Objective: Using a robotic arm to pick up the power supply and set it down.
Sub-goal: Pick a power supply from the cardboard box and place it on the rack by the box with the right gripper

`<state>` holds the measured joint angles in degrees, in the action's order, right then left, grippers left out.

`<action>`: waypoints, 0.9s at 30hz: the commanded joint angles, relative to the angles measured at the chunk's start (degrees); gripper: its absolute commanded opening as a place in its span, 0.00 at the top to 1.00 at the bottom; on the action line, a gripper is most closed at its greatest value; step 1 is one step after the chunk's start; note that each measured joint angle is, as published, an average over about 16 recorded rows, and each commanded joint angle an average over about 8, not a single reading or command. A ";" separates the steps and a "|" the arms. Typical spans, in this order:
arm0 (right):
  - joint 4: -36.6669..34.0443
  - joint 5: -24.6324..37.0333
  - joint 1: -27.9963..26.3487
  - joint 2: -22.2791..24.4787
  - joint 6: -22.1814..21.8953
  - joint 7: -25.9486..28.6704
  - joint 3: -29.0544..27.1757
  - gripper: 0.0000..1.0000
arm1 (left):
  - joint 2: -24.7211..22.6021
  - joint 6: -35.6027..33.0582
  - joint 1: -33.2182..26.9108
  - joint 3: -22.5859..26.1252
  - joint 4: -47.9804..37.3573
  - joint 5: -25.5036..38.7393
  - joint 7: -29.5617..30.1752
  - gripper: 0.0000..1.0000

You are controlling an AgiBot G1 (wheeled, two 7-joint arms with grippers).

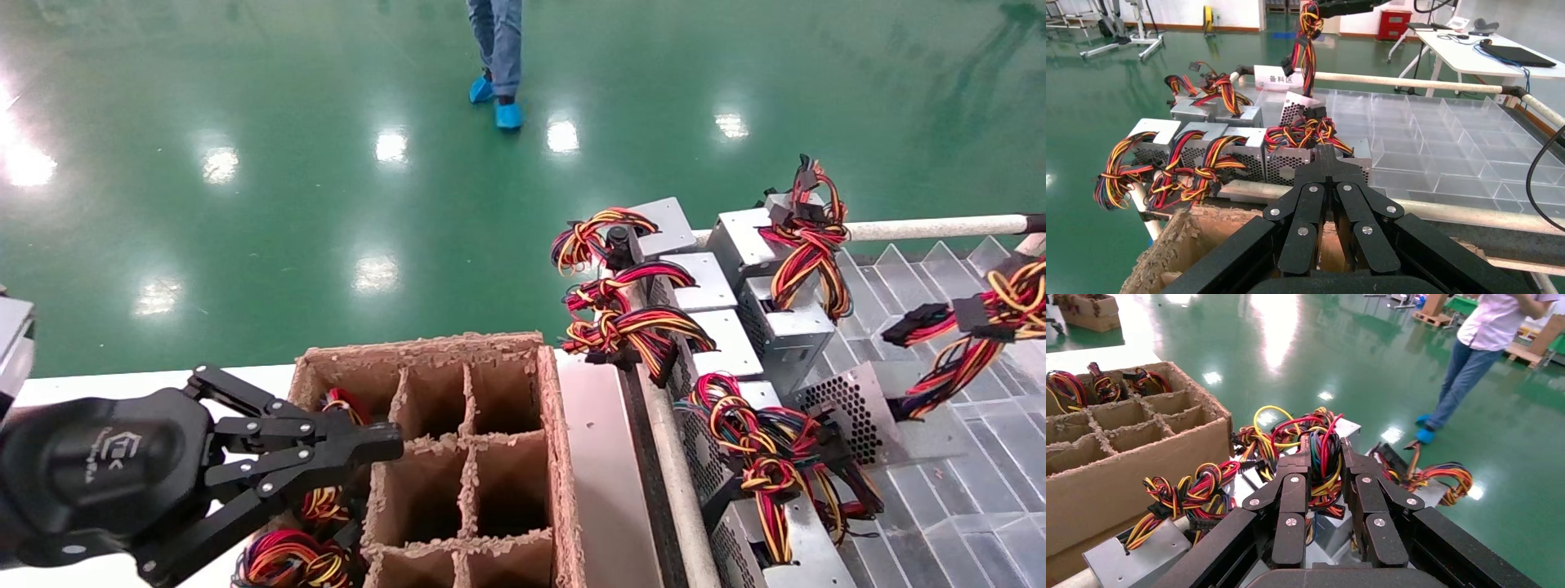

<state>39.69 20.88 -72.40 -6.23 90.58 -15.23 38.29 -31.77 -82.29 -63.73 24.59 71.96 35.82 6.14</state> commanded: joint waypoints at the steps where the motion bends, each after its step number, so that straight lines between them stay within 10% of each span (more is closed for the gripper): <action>1: -0.06 -0.25 0.08 0.53 0.05 -0.13 0.08 1.00 | 0.00 0.00 0.00 0.00 0.00 0.00 0.00 1.00; 27: 5.16 -3.53 2.80 -0.27 -1.68 -0.07 3.22 1.00 | 0.00 0.00 0.00 0.00 0.00 0.00 0.00 1.00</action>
<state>44.73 17.76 -69.82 -6.60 88.97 -15.01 41.58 -31.77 -82.29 -63.73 24.59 71.96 35.82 6.14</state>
